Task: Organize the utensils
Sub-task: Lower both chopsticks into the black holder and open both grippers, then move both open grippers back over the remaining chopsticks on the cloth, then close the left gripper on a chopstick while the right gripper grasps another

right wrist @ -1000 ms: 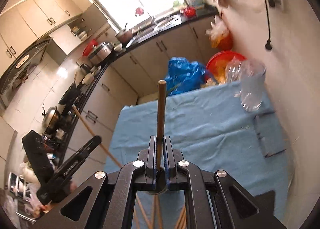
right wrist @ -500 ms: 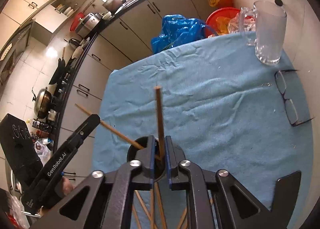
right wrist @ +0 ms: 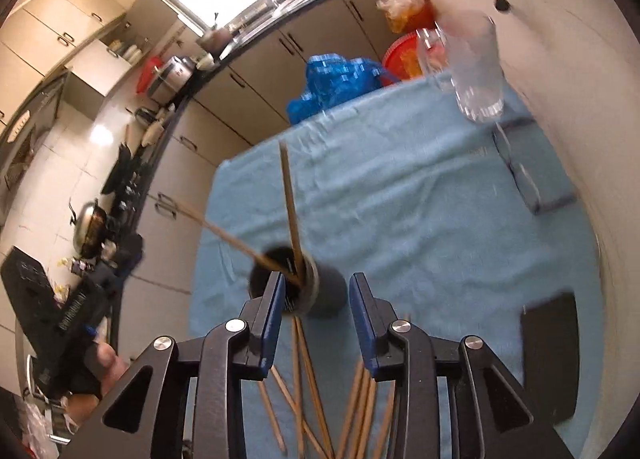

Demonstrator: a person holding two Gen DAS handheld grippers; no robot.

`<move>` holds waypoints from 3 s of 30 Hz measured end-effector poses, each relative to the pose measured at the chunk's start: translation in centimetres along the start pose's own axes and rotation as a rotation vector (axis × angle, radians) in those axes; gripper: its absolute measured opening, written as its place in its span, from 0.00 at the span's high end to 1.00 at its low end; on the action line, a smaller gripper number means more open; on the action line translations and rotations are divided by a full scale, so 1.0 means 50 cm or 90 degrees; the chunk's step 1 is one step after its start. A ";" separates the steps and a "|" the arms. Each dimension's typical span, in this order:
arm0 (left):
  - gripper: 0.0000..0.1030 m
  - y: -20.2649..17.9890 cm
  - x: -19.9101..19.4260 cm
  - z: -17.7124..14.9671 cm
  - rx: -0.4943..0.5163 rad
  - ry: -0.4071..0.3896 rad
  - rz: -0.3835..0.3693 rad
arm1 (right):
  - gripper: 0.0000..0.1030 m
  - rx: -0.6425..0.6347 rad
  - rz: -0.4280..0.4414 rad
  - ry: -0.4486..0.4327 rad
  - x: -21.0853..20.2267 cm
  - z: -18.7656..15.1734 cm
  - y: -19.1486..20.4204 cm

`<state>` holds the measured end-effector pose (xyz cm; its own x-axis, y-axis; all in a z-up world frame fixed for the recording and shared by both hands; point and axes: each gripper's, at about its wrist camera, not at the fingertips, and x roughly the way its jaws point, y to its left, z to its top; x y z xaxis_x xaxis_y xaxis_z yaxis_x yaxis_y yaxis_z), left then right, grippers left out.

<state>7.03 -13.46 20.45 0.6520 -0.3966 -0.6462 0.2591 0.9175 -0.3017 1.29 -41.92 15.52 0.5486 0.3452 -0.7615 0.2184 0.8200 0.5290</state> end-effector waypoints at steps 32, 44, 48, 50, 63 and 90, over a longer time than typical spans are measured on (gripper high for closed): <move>0.60 0.071 -0.068 -0.213 0.069 0.107 0.021 | 0.63 0.041 -0.065 0.010 -0.057 -0.283 -0.094; 0.60 0.157 -0.048 -0.237 -0.008 0.138 0.046 | 0.63 0.061 -0.087 0.035 -0.035 -0.227 -0.136; 0.60 0.197 -0.042 -0.254 -0.044 0.162 0.053 | 0.63 0.073 -0.087 0.049 -0.010 -0.214 -0.142; 0.60 0.213 -0.036 -0.264 -0.061 0.176 0.056 | 0.63 0.073 -0.084 0.062 0.011 -0.209 -0.140; 0.60 0.232 -0.007 -0.303 -0.098 0.244 0.039 | 0.71 0.065 -0.115 0.145 0.173 -0.183 -0.142; 0.60 0.187 0.134 -0.303 -0.075 0.316 0.063 | 0.92 0.047 -0.201 0.172 0.178 -0.201 -0.208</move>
<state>3.04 -8.00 2.68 0.2459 -0.2999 -0.9217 0.1131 0.9533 -0.2801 -4.20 -42.78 -0.53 0.2156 0.1972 -0.9564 0.4040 0.8736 0.2712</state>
